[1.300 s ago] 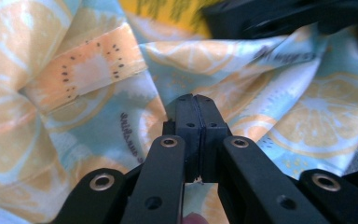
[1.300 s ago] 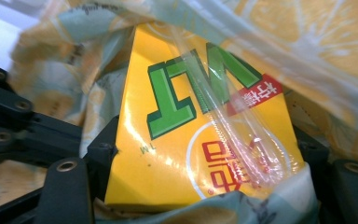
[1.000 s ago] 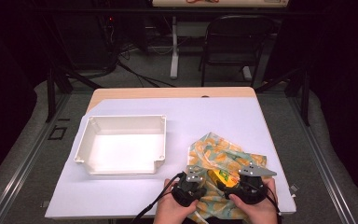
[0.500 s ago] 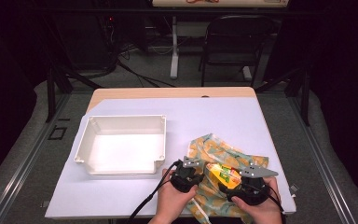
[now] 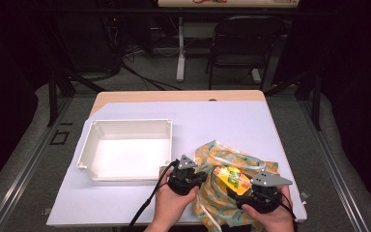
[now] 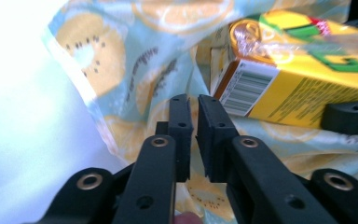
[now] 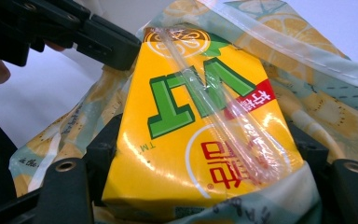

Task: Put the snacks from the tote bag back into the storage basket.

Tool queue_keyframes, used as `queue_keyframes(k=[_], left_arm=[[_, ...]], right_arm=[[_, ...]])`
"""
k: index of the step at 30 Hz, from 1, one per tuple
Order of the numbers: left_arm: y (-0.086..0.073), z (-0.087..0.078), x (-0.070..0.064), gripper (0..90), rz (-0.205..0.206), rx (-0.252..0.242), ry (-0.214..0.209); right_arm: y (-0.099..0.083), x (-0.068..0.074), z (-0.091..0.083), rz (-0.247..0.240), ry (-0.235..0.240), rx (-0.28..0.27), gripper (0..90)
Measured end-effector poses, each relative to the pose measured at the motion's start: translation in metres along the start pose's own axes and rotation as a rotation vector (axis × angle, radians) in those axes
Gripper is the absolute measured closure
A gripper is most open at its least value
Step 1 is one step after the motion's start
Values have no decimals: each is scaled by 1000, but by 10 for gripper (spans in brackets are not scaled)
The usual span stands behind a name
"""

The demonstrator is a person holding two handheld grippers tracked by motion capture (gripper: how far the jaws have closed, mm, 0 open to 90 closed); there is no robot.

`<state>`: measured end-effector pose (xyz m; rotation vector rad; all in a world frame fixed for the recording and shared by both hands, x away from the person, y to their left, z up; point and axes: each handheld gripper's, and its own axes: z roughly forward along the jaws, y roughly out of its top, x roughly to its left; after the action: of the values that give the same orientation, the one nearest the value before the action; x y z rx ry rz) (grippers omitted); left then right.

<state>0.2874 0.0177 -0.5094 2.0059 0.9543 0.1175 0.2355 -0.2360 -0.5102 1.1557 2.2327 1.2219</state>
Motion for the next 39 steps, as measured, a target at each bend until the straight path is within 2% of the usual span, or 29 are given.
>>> queue_keyframes(k=[5, 6, 7, 10, 12, 13, 15, 16, 18, 23, 25, 27, 31, 34, 37, 38, 39], left_arm=[[-2, -4, -2, 750, 39, -3, -2], [-3, -3, -4, 747, 39, -19, 19], [-3, -3, -4, 742, 42, -16, 3], [-3, -4, -7, 724, 64, -23, 2], [-5, -2, -8, 715, 71, -14, 6], [-6, 0, -9, 715, 69, 0, 1], [-10, 5, -9, 720, 80, 21, 16], [-13, 8, -8, 723, 82, 46, 8], [-18, 12, -9, 738, 78, 50, 14], [-21, 17, -5, 747, 74, 76, 22], [-21, 19, -4, 750, 65, 71, 28], [-20, 18, -3, 753, 62, 73, 31], [-19, 16, 0, 753, 51, 51, 38], [-18, 12, 1, 753, 47, 44, 40], [-18, 8, 2, 752, 42, 32, 42], [-18, 8, 1, 751, 37, 16, 60], [-18, 6, 3, 750, 40, 18, 50]], right_arm=[[0, 1, 7, -14, -1, 36, 303], [0, 1, 8, -19, -6, 40, 303], [0, 2, 9, -18, -7, 41, 303], [0, 3, 9, -20, -7, 35, 303], [1, 3, 9, -17, -8, 35, 303], [1, 3, 10, -17, -10, 36, 303], [0, 3, 14, -23, -18, 35, 303], [-1, 3, 17, -28, -25, 43, 303], [-3, 3, 27, -46, -40, 61, 303], [-10, 2, 48, -44, -70, 91, 303], [-10, 0, 53, -28, -71, 88, 303], [-10, 0, 55, -35, -77, 91, 302], [-16, 0, 60, -34, -74, 123, 294], [-19, -3, 59, -8, -57, 139, 277], [-16, -2, 47, 28, -35, 83, 231], [-14, -2, 38, 34, -30, 63, 228], [-13, -1, 34, 38, -34, 46, 222]])
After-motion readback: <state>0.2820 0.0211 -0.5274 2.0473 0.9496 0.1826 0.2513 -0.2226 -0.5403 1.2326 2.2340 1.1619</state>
